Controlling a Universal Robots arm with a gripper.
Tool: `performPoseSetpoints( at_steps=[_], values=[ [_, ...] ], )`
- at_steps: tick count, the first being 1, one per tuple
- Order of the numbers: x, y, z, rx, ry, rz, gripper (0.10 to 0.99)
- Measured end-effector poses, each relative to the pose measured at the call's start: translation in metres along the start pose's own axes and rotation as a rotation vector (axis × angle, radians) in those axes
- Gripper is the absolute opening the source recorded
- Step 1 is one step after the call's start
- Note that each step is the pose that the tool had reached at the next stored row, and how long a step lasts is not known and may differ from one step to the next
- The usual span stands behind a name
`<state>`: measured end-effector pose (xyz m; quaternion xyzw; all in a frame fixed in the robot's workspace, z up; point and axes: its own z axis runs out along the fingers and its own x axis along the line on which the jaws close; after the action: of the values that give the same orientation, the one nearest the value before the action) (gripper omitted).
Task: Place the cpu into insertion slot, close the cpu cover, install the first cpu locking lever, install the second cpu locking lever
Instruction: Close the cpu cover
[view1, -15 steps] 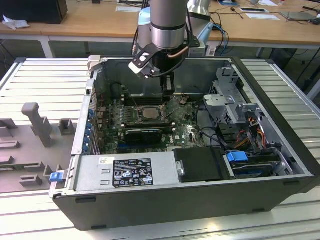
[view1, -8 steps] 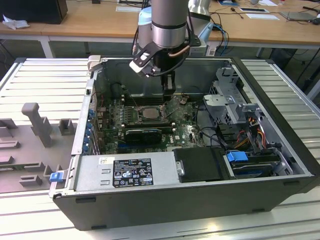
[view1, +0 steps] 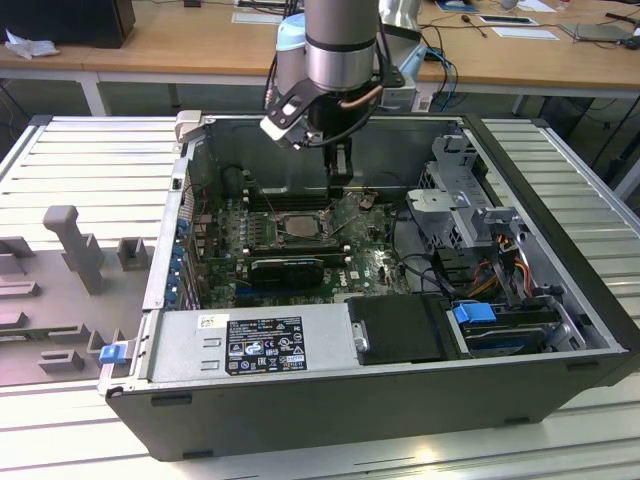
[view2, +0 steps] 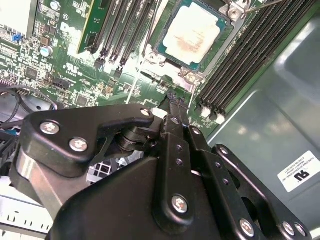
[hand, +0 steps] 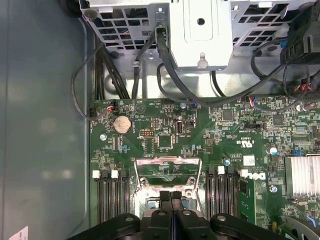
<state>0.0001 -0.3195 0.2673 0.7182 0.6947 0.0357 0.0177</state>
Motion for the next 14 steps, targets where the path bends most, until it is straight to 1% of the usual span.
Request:
performPoseSetpoints(
  at_steps=[3, 6, 10, 14],
  values=[
    [0.0001, 0.0044, -0.0007, 0.002, -0.0001, 0.0, 0.106],
    [0.0004, 0.0115, -0.0012, 0.005, -0.0002, 0.0, 0.106],
    [0.0006, 0.016, -0.0012, 0.007, -0.0003, 0.0, 0.106],
    [0.0008, 0.0236, -0.0009, 0.01, -0.0005, 0.0, 0.106]
  ],
)
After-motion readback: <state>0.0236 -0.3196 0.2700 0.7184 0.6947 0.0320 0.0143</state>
